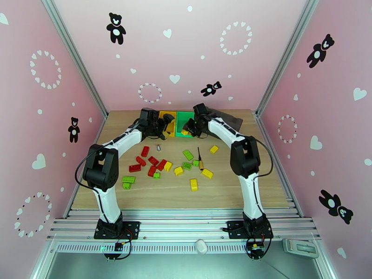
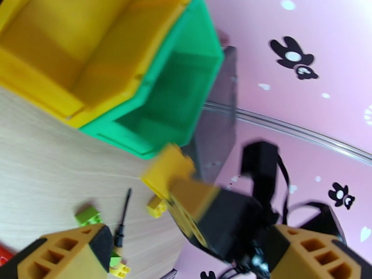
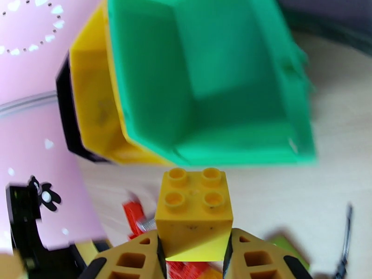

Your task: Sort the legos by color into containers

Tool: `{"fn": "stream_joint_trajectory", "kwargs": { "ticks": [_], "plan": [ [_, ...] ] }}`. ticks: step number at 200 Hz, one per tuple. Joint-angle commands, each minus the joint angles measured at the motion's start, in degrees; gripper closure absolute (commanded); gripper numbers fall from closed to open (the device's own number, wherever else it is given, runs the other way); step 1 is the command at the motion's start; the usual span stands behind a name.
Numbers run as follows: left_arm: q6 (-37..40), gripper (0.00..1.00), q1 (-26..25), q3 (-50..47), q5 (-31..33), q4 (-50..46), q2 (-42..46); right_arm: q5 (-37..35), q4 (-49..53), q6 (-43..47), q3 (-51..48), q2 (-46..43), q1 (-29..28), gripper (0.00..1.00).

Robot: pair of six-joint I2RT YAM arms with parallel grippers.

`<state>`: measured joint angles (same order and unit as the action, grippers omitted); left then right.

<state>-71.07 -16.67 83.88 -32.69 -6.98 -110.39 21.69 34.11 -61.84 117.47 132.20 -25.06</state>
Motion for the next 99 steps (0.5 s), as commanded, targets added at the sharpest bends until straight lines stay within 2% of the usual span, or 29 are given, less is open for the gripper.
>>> {"fn": "stream_joint_trajectory", "kwargs": {
  "ticks": [1, 31, 52, 99],
  "plan": [
    [-1.2, 0.08, 0.5, 1.6, -1.8, 0.9, -0.4, 1.5, -0.4, -3.0, 8.6, 5.6, 0.3, 0.65],
    [1.9, 0.08, 0.5, 1.8, -1.4, -2.9, 0.9, 1.8, 3.5, -3.4, 19.3, 11.1, 0.9, 0.5],
    [4.9, 0.08, 0.5, 1.7, -0.3, -6.7, 2.6, 1.4, 5.0, -2.9, 20.8, 11.3, 1.4, 0.38],
    [13.8, 0.08, 0.5, 1.1, 4.0, -18.8, 7.7, -0.2, 13.0, 6.0, 20.4, 5.7, 1.4, 0.36]
  ]
}}
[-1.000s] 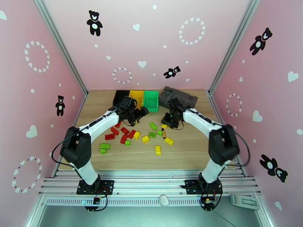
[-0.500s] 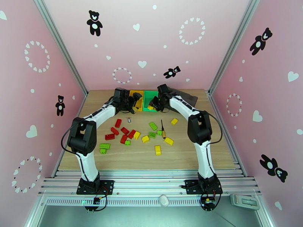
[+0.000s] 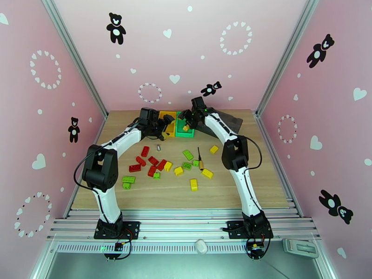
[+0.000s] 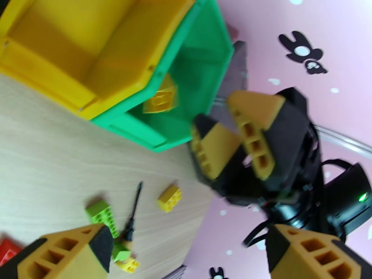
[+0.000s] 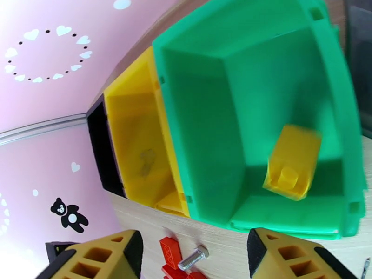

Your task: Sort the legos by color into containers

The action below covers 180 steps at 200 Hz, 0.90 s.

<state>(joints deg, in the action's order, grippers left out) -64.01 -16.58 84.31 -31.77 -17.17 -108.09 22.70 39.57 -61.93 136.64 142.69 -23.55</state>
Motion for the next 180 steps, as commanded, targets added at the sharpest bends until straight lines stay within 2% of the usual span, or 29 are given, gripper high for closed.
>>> {"fn": "stream_joint_trajectory", "kwargs": {
  "ticks": [1, 36, 81, 128, 154, 180],
  "plan": [
    [7.1, 0.08, 0.5, 0.6, 3.1, -8.9, 5.6, -1.2, 7.7, 6.3, 1.1, -5.0, -0.1, 0.36],
    [15.0, 0.08, -0.9, -1.4, 9.4, -19.0, 10.0, -5.4, 16.1, 14.5, -4.9, -13.1, -0.8, 0.37],
    [19.5, 0.09, -5.5, -7.4, 15.7, -25.4, 14.5, -11.2, 16.6, 20.4, -30.2, -29.5, -1.0, 0.35],
    [17.8, 0.1, -11.8, -13.9, 18.9, -24.7, 17.6, -16.0, 16.4, 24.6, -54.7, -43.6, -1.8, 0.35],
    [15.1, 0.1, -13.8, -16.9, 19.4, -22.7, 18.7, -19.2, 18.2, 25.1, -62.6, -48.4, -5.3, 0.38],
    [13.7, 0.1, -14.4, -18.1, 20.7, -22.4, 19.8, -18.3, 17.8, 21.1, -67.5, -51.6, -10.5, 0.39]
  ]
}}
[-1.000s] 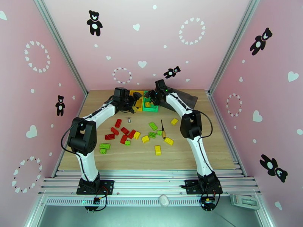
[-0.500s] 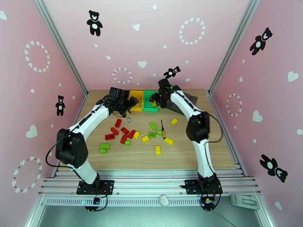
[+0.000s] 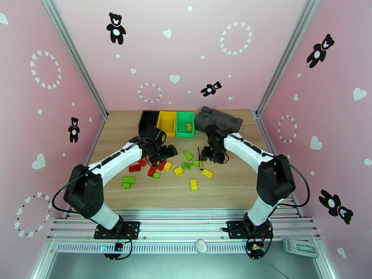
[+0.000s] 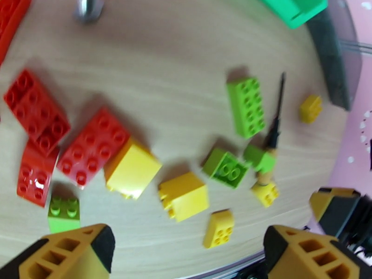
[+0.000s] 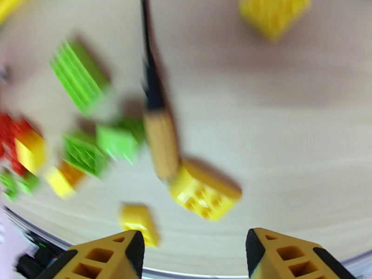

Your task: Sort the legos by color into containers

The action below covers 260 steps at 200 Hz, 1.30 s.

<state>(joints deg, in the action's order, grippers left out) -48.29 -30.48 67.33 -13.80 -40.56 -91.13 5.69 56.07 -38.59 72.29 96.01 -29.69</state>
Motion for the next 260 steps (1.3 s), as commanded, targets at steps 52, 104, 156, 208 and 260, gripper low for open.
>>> {"fn": "stream_joint_trajectory", "kwargs": {
  "ticks": [52, 104, 156, 208, 260],
  "plan": [
    [-3.6, 0.1, -0.5, -3.7, 6.0, -0.7, 6.1, -1.3, -1.7, -11.7, -3.8, -0.1, -18.8, 0.41],
    [-4.2, 0.1, -0.5, -7.6, 6.6, -2.1, 9.9, -2.7, -1.9, -15.7, -0.9, 7.4, -23.5, 0.43],
    [-4.7, 0.1, -0.5, -11.4, 7.3, -3.3, 14.4, -2.8, -3.2, -16.6, -0.2, 10.8, -23.5, 0.44],
    [-5.4, 0.1, -0.5, -14.2, 7.3, -3.5, 17.9, -3.6, -3.3, -18.2, 0.3, 12.0, -23.4, 0.53],
    [-5.4, 0.1, -0.5, -14.6, 7.2, -3.7, 19.2, -5.1, -2.6, -18.9, 0.8, 10.3, -23.3, 0.52]
  ]
}}
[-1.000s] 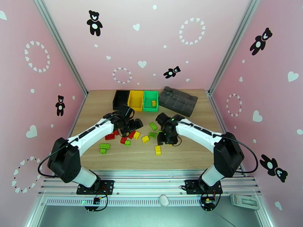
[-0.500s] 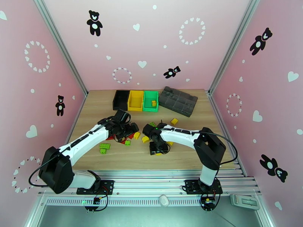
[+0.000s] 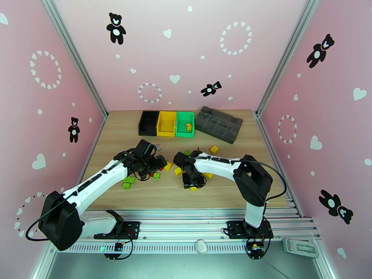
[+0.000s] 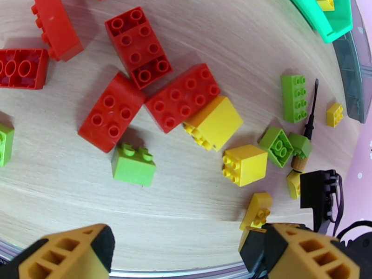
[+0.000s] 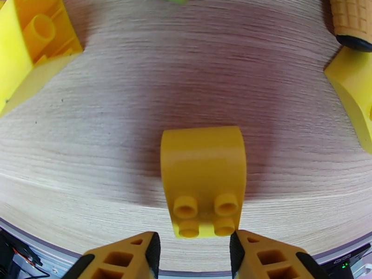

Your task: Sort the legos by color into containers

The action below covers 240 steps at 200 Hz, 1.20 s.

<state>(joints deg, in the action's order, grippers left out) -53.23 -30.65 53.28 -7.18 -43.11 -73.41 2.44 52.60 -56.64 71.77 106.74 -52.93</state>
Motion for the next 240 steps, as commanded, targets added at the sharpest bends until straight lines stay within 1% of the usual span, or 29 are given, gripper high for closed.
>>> {"fn": "stream_joint_trajectory", "kwargs": {
  "ticks": [1, 33, 65, 102, 139, 195, 240],
  "plan": [
    [-0.5, 0.1, -0.3, -0.5, 0.6, -1.1, 1.5, -1.9, 0.8, -0.8, 1.3, -0.5, -0.1, 0.52],
    [-0.6, 0.09, -0.3, -0.7, 0.5, -0.7, 1.3, -3.5, 2.8, -0.1, 3.1, -2.8, -0.1, 0.45],
    [-0.9, 0.08, -0.3, -0.5, 0.2, 0.1, 0.6, -3.7, 3.6, 0.6, 3.4, -2.9, 0.3, 0.4],
    [-0.8, 0.08, -0.4, 0.3, -0.1, 0.3, -0.5, -2.2, 1.4, 1.5, 0.9, -2.2, 1.8, 0.4],
    [-0.8, 0.08, -0.3, 0.7, 0.0, 0.4, -1.3, 0.1, -0.3, 3.5, 0.8, 1.1, 2.9, 0.46],
    [-1.2, 0.08, -0.3, 1.2, 0.2, 0.4, -1.9, 1.0, -1.5, 4.0, 0.2, 2.7, 3.9, 0.49],
    [-1.1, 0.08, -0.3, 2.5, -0.7, 1.4, -3.8, 1.2, -1.7, 4.3, 0.0, 2.3, 4.9, 0.6]
  ]
}}
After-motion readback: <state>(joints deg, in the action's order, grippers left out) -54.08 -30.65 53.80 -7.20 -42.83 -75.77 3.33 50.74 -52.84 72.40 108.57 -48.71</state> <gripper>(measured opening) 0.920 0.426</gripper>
